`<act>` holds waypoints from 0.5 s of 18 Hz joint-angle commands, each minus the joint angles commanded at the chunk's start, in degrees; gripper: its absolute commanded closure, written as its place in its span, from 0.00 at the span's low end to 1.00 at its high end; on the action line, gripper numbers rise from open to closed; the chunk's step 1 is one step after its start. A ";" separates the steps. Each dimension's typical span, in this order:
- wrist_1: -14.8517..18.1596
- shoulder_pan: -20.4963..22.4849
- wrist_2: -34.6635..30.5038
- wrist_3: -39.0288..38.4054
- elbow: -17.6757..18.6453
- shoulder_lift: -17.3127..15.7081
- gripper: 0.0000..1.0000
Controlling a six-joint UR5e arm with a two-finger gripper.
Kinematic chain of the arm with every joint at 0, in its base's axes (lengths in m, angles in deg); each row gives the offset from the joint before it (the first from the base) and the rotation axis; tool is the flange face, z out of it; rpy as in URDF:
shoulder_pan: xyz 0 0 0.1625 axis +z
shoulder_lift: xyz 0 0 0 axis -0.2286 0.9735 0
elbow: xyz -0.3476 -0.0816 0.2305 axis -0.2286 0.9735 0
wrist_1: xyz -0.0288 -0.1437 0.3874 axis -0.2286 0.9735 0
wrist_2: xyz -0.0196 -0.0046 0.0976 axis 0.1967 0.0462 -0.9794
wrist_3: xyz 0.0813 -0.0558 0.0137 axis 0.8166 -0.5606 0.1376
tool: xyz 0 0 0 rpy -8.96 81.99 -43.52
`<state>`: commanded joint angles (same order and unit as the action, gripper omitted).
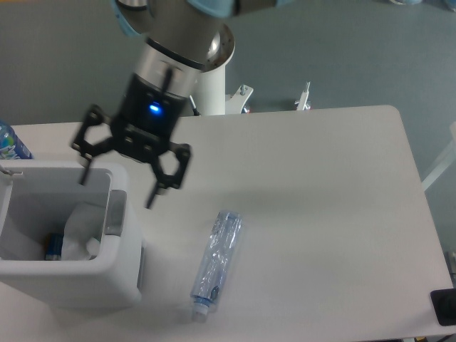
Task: Place the trash in the trash can
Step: 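Move the gripper to the water bottle and lower onto its cap end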
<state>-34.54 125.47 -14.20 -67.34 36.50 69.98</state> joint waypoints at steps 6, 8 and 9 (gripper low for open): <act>-0.70 0.71 -9.93 13.78 -1.06 7.20 0.00; -0.97 0.71 -11.53 17.14 -1.32 9.67 0.00; -1.05 0.71 -11.62 17.24 -1.58 10.81 0.00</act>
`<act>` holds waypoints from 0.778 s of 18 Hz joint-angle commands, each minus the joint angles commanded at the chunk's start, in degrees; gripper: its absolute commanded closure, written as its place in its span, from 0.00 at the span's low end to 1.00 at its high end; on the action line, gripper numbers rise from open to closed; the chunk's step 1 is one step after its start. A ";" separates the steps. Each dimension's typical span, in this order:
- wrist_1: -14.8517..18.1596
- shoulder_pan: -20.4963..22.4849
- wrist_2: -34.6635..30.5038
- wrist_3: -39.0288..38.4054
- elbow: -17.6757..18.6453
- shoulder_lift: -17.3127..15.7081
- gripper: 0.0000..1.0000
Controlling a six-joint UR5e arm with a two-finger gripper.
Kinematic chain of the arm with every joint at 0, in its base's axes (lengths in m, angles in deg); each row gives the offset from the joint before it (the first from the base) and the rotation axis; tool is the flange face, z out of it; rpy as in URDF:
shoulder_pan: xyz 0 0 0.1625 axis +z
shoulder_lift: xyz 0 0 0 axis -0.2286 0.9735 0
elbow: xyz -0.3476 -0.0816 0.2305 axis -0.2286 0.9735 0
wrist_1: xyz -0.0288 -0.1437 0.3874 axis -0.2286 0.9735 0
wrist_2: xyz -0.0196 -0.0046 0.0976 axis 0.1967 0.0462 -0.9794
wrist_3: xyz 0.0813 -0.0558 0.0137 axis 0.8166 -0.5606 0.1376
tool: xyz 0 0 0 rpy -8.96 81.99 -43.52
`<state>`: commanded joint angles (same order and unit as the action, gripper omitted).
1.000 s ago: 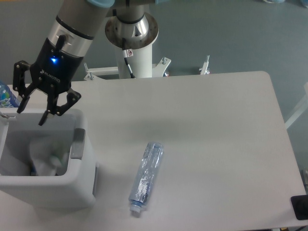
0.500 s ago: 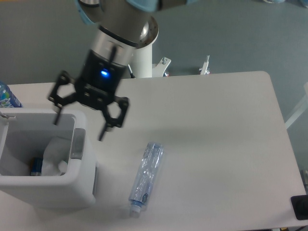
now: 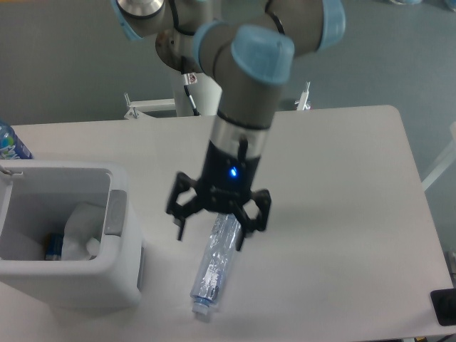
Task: Place the trash in the trash can
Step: 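Move the gripper to the water bottle and lower onto its cap end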
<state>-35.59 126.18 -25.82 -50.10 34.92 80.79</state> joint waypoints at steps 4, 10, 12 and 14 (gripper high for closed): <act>-0.97 0.00 0.00 -0.26 -0.26 4.48 0.00; -3.25 -2.02 0.00 -0.70 -0.97 9.76 0.00; -3.34 -2.90 -0.44 -0.61 -1.06 11.26 0.00; -3.34 -3.77 -1.40 -0.61 -1.41 12.40 0.00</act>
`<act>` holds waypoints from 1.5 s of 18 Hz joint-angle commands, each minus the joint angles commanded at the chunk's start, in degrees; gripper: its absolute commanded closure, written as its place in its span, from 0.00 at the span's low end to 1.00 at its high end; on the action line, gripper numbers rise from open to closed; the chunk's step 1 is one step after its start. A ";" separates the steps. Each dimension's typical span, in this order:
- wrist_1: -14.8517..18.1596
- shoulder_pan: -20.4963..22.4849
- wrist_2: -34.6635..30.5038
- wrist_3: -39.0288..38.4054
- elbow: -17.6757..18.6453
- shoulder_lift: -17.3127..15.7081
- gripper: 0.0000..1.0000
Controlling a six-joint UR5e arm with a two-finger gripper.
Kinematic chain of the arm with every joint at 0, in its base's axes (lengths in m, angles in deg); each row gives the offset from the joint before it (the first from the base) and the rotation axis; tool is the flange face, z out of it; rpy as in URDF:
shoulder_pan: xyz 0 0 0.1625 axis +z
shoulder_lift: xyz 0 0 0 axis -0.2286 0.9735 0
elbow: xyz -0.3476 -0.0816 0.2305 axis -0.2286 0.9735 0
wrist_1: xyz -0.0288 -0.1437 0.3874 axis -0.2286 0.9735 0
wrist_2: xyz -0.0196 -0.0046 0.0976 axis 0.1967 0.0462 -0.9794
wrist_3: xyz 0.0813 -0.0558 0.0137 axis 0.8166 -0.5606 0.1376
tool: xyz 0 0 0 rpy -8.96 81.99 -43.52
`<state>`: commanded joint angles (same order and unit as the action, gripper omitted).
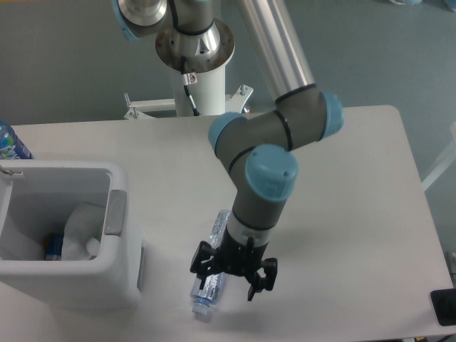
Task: Place the trash in the trash can
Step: 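Move the gripper to the water bottle and lower onto its cap end, then close the gripper around the water bottle's cap end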
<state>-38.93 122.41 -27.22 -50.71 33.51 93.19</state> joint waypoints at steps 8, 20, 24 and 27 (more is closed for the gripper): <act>-3.16 -2.99 -5.09 -0.18 -0.44 3.69 0.00; -5.36 -4.40 -7.56 -0.18 -0.88 6.69 0.01; -5.36 -4.84 -8.09 -0.26 -0.79 6.60 0.37; -5.36 -4.93 -8.18 -0.26 -0.79 6.34 0.49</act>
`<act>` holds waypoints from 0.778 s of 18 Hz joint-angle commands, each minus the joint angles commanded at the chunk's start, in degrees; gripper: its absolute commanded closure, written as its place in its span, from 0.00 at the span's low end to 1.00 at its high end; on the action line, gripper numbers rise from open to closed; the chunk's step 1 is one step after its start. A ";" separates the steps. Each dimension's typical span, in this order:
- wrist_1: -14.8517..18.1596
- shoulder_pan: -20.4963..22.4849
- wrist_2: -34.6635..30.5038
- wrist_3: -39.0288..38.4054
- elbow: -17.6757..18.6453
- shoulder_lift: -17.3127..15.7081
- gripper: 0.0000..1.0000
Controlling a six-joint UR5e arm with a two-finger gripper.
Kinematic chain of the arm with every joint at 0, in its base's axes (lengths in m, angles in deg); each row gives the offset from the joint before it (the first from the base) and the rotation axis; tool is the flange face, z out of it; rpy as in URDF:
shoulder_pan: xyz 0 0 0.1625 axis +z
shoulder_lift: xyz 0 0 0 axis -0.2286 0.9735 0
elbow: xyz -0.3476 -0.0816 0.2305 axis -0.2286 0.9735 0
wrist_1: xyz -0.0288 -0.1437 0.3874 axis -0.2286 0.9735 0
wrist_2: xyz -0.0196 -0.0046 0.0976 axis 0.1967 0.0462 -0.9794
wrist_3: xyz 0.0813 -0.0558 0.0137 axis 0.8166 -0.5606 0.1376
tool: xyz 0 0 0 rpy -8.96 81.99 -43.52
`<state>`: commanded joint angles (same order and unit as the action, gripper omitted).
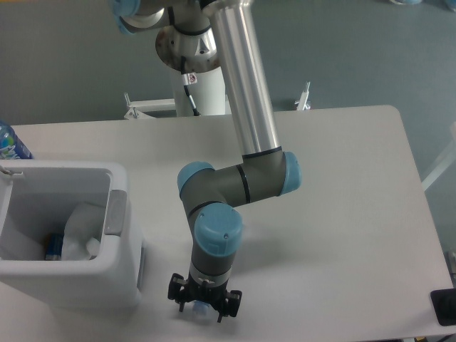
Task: Place the trash in the trash can
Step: 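Close the gripper around the water bottle's cap end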
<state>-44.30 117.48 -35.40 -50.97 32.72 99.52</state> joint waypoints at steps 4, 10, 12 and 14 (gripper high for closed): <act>0.00 0.00 -1.05 0.09 0.09 0.09 0.51; 0.09 0.00 -1.41 0.18 0.44 -0.09 0.57; 0.09 0.00 -1.41 0.18 0.44 -0.26 0.68; 0.09 0.00 -1.41 0.18 0.44 -0.53 0.75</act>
<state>-44.21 117.48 -36.81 -50.80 33.16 98.99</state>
